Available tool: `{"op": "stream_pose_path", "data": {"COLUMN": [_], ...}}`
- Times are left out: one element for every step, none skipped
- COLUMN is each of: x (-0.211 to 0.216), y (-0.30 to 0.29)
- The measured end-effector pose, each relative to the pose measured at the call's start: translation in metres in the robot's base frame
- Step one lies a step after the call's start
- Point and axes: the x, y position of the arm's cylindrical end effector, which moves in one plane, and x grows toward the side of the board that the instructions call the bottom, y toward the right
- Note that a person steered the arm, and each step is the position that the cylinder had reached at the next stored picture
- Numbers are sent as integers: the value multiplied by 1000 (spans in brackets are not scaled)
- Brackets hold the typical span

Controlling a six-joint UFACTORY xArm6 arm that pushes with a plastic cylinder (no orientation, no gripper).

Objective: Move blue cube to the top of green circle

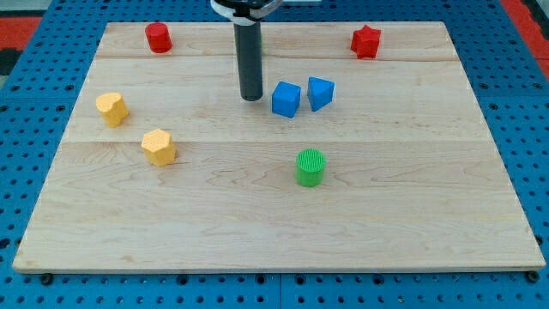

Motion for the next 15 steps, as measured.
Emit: {"op": "stream_pose_path", "data": {"x": [0,-2,-8,-8,-8,-8,-8,-7,-5,-5,15,51,44,35,36], "y": [-10,-26,-30,-30,-29,5,62,122,176,181,149,117,132,137,138]}}
